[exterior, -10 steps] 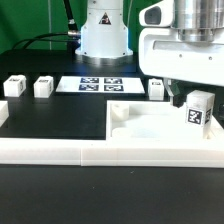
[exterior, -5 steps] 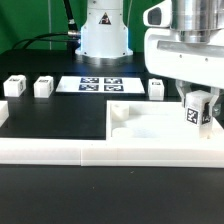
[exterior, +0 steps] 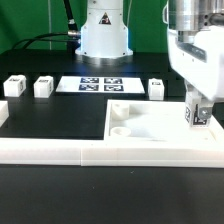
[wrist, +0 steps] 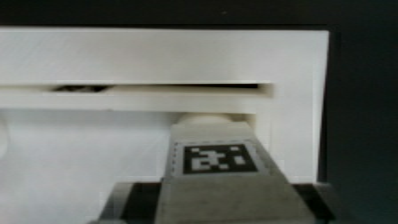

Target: Assemble square table

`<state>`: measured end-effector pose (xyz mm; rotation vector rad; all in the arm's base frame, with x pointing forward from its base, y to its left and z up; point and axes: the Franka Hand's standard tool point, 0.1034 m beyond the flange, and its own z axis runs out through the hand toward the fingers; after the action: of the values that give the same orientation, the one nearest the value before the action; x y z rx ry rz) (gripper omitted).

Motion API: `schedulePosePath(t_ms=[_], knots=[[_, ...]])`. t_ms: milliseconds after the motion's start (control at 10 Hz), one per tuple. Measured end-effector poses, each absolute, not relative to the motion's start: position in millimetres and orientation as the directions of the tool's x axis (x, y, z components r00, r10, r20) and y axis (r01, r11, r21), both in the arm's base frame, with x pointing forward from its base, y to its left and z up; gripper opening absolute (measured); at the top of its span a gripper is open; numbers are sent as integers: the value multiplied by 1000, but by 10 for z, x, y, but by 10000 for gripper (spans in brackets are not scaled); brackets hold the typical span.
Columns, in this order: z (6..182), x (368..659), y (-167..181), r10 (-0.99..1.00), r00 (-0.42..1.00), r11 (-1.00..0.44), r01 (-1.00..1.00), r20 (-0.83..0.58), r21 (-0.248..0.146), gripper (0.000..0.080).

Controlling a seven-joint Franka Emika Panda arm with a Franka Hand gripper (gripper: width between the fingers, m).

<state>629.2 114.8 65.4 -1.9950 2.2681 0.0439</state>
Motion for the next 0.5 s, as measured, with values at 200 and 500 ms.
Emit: schedulePosePath(t_ms=[200,500], knots=[[659,6304,1174,-940,-318,324,-945,-122,-39,288],[669,6318,1198,-911,-397,404,-914,-112,-46,290]])
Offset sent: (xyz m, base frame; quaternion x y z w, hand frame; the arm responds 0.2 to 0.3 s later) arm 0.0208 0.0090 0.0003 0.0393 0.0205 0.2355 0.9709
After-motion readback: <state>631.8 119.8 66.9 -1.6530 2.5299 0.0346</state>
